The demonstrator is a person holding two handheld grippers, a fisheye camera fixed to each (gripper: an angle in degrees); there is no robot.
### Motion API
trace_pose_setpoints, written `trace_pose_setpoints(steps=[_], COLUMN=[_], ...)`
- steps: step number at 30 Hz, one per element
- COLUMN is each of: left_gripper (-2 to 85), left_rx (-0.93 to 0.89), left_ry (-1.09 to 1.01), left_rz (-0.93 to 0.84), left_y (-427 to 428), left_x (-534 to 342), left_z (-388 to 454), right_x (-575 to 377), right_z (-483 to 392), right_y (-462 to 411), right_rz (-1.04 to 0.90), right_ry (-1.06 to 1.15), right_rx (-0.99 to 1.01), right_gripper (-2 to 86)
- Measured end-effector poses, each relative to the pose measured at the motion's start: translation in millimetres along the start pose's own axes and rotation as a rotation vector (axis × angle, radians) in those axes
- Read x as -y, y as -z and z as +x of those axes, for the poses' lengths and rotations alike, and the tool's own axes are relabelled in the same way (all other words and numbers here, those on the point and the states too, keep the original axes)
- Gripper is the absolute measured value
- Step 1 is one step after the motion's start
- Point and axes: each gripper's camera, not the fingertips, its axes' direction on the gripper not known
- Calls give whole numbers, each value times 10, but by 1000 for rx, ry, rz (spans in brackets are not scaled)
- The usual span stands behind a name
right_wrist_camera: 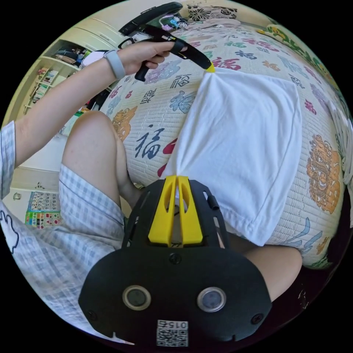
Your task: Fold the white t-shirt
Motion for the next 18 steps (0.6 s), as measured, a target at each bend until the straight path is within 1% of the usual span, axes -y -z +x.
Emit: trace_pose_setpoints(steps=[2, 5, 7, 10, 12, 14, 16, 17, 18], left_gripper=[-6, -5, -4, -1, 0, 0, -1, -2, -4], left_rx=[13, 51, 44, 12, -11, -33, -103, -139, -137], left_ry=[8, 16, 17, 29, 9, -37, -104, -147, -176], left_rz=[-6, -68, -77, 26, 134, 201, 223, 205, 165], left_y=[20, -54, -58, 162, 425, 570, 599, 542, 426], left_x=[-49, -122, -168, -254, -278, -226, -103, 7, 123], left_z=[-83, -204, -262, -326, -315, -256, -171, -109, -61], right_x=[44, 147, 195, 168, 80, 38, 53, 88, 113], right_z=[-26, -32, -25, 72, 213, 366, 540, 663, 762], right_y=[-62, -148, -140, 65, 354, 508, 529, 483, 424], right_rz=[-13, -28, -30, 33, 155, 230, 234, 190, 152], right_ry=[6, 5, 6, -42, -90, -137, -177, -216, -255], right_rx=[7, 45, 38, 63, 46, 0, -35, -41, -53], right_gripper=[5, 9, 16, 39, 48, 51, 49, 36, 22])
